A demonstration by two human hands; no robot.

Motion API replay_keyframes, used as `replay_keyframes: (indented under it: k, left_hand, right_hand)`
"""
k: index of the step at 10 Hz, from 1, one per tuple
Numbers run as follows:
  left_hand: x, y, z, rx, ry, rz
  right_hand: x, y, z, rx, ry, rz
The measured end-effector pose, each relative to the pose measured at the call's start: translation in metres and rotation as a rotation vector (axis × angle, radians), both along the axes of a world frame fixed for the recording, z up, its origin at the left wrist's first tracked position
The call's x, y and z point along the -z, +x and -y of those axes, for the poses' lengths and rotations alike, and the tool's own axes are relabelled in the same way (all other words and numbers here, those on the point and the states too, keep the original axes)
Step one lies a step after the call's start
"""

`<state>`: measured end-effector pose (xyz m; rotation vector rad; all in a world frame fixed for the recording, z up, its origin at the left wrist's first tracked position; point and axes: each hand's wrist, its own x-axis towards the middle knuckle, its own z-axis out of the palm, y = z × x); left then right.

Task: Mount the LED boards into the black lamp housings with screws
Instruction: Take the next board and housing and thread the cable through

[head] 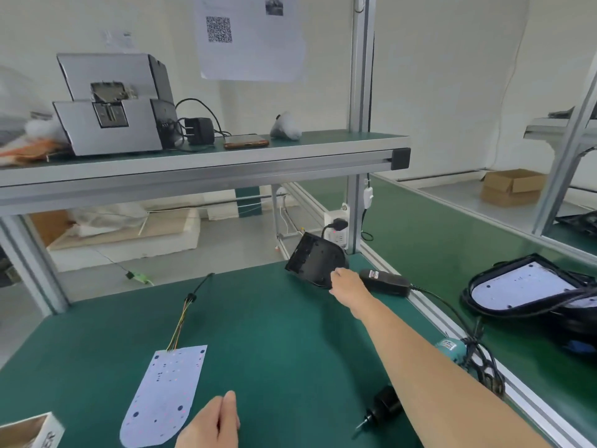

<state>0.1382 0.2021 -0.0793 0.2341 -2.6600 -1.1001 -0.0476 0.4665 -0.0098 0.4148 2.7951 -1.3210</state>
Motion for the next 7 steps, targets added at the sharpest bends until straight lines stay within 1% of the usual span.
replay_keyframes:
  k: [1, 2, 3, 4, 5, 6, 7]
  left_hand:
    - [-0.003, -0.001, -0.008, -0.082, 0.077, 0.065]
    - [-0.006, 0.001, -0.009, -0.101, 0.124, 0.041]
    - [-0.009, 0.007, -0.006, -0.071, 0.147, 0.053]
    - [-0.011, 0.009, -0.003, -0.052, 0.247, 0.073]
    - [-0.014, 0.012, 0.002, -0.039, 0.338, 0.089]
    - [-0.02, 0.017, 0.006, -0.013, 0.402, 0.111]
    - [-0.031, 0.023, 0.01, -0.008, 0.508, 0.188]
  right_hand:
    - [-0.002, 0.024, 0.017, 0.115, -0.297, -0.034]
    - [-0.005, 0.062, 0.04, 0.227, -0.586, 0.018]
    - [-0.009, 0.108, 0.065, 0.295, -0.802, 0.057]
    - [0.002, 0.153, 0.089, 0.273, -0.954, 0.079]
    - [0.009, 0.196, 0.112, 0.215, -1.072, 0.051]
    - [0.021, 0.227, 0.126, 0.14, -1.021, 0.077]
    - [0.032, 0.246, 0.132, 0.057, -0.884, 0.094]
